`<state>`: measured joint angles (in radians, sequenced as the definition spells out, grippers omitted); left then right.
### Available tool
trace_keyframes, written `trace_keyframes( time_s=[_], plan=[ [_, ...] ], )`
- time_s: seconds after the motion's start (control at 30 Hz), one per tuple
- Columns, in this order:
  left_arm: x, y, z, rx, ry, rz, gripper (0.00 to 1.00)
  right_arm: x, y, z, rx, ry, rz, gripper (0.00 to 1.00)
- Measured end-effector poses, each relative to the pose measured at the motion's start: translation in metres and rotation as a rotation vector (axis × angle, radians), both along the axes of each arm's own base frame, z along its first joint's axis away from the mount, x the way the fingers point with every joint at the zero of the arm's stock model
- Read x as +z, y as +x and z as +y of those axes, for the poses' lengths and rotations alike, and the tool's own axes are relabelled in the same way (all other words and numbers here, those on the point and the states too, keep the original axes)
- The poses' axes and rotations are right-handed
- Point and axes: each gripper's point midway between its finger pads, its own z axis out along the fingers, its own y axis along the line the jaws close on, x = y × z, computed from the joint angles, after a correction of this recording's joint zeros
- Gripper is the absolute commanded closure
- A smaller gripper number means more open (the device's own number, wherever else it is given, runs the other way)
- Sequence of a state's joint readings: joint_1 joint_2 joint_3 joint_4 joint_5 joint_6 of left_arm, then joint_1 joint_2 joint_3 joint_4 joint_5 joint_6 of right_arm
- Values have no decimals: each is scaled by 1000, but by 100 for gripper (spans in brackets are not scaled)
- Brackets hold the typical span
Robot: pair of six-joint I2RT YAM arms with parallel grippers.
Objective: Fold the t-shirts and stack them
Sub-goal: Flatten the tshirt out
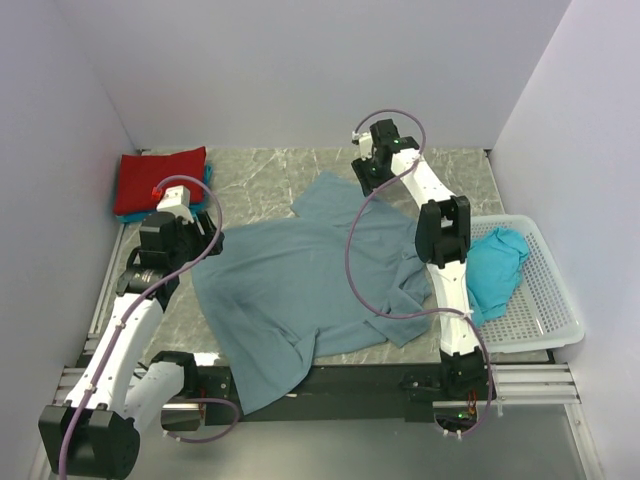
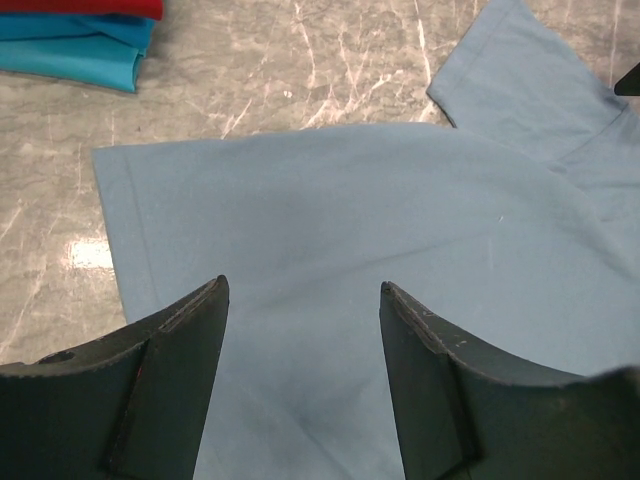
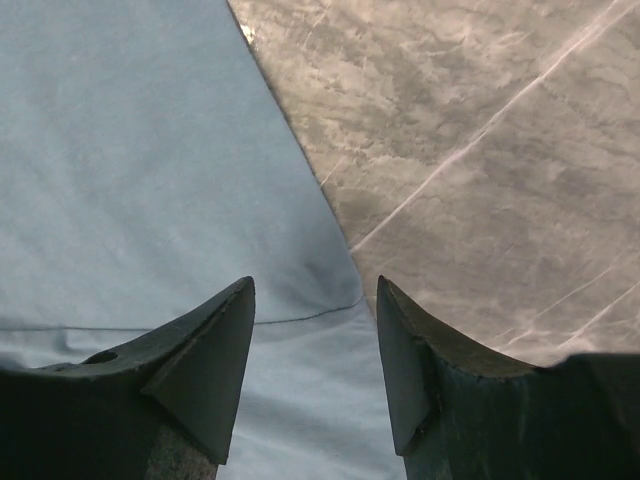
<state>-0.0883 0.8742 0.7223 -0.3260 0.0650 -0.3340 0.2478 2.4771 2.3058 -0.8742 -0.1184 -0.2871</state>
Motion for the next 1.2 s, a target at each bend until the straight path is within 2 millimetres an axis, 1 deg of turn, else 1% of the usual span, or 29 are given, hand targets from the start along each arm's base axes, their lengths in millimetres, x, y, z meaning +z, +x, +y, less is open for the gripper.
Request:
trace_keyframes(
  time_s=[0.13, 0.2, 0.23, 0.3, 0.37, 0.4, 0.43, 0.5, 0.53, 0.63, 0.73, 0.83, 1.0, 1.03, 1.07, 1.1, 1.17, 1.2],
  plan=[
    [-3, 1, 0, -1, 1, 11, 33, -6, -1, -1, -6, -1, 15, 43],
    [-4, 1, 0, -1, 1, 13, 33, -14, -3, -1, -7, -3, 32, 44],
    [-4, 1, 0, -1, 1, 14, 33, -18, -5, -1, -9, -6, 43, 49],
    [-4, 1, 0, -1, 1, 14, 33, -28, -10, -3, -16, -11, 72, 49],
    [-4, 1, 0, -1, 1, 14, 33, -32, -11, -3, -25, -10, 83, 51],
    [-4, 1, 0, -1, 1, 14, 33, -32, -12, -4, -29, -10, 84, 53],
    [-4, 1, 0, -1, 1, 14, 33, -32, -11, -4, -32, -9, 84, 59],
    [-4, 1, 0, -1, 1, 14, 33, -32, -12, -4, -36, -7, 87, 66],
    [-4, 1, 0, -1, 1, 14, 33, -32, -13, -5, -38, -7, 90, 75],
    [-4, 1, 0, -1, 1, 14, 33, -34, -15, -5, -40, -4, 97, 88],
    [-4, 1, 0, -1, 1, 13, 33, -34, -22, -7, -37, -4, 105, 92],
    [-4, 1, 0, -1, 0, 13, 33, -35, -42, -12, -36, -12, 132, 94],
    [-4, 1, -1, -2, 0, 13, 33, -38, -97, -28, -24, -37, 214, 94],
    [-4, 1, -1, -5, -2, 13, 33, -37, -107, -30, -19, -40, 222, 93],
    [-4, 1, -2, -8, -3, 13, 33, -39, -121, -34, -14, -46, 242, 92],
    [-3, 0, -2, -9, -4, 12, 33, -38, -130, -36, -9, -47, 249, 91],
    [-3, 0, -3, -13, -6, 12, 33, -40, -153, -41, -2, -50, 283, 79],
    [-3, 0, -3, -15, -7, 12, 33, -39, -159, -42, 2, -51, 289, 68]
  ],
)
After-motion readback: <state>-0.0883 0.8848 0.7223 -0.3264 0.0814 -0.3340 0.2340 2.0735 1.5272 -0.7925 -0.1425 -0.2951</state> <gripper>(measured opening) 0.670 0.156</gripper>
